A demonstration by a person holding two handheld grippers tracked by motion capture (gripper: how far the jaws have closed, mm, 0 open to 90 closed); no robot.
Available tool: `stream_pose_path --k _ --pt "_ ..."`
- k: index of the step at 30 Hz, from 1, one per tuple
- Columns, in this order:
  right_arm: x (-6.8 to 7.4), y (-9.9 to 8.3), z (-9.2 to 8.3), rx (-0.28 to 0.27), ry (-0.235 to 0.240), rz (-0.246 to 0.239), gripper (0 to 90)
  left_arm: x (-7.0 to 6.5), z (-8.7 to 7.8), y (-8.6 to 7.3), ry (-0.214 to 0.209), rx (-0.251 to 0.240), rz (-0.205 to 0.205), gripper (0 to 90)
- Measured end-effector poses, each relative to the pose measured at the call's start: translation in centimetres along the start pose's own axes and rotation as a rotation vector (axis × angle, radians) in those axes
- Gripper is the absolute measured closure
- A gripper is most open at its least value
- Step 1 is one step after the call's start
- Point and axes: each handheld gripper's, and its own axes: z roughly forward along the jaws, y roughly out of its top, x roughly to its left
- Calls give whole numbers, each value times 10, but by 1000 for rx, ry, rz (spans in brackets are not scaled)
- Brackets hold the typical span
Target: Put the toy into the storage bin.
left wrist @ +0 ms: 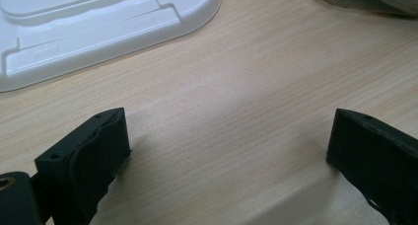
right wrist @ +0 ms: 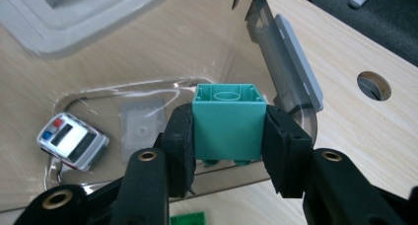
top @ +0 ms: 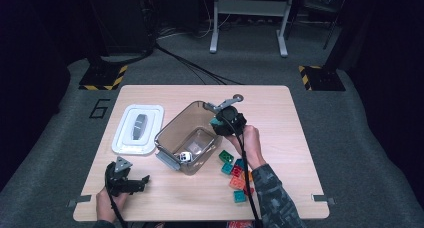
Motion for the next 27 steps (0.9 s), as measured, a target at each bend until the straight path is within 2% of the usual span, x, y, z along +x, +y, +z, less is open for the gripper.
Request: stream_pose_path --k 3,4,5,6,10,12,13,14,16,17,18,23,24,27 --pt "1 -1 0 4 -1 2 587 0 0 0 0 0 0 24" --pt "0 -1 1 -16 -4 -20 587 0 0 0 0 0 0 24" --pt "2 -1 0 6 -6 -7 587 0 0 0 1 -1 0 25" --pt "2 0 2 -4 -9 -31 586 0 0 0 0 0 1 24" --pt "3 0 2 -2 -12 -26 579 0 0 0 0 1 1 24" --pt "5 0 1 19 -3 -10 562 0 0 0 1 -1 1 24" --pt "3 -1 2 1 -3 -34 537 0 0 0 1 -1 0 25" --pt "4 -1 0 11 -1 -14 505 0 0 0 3 -3 0 24" --pt "4 -2 -2 1 4 -8 462 0 0 0 0 1 1 25" --pt "2 -2 -4 -14 -1 -25 440 0 0 0 3 0 -1 24" --pt "2 -3 -6 -20 -2 -21 413 0 0 0 4 -3 1 25" --pt "-3 -9 -21 -69 6 22 289 0 0 0 3 -1 0 25" --pt "-5 -14 -28 -79 7 38 241 0 0 0 3 -1 0 25" --pt "-8 -21 -35 -90 7 61 202 0 0 0 1 -1 -1 25"
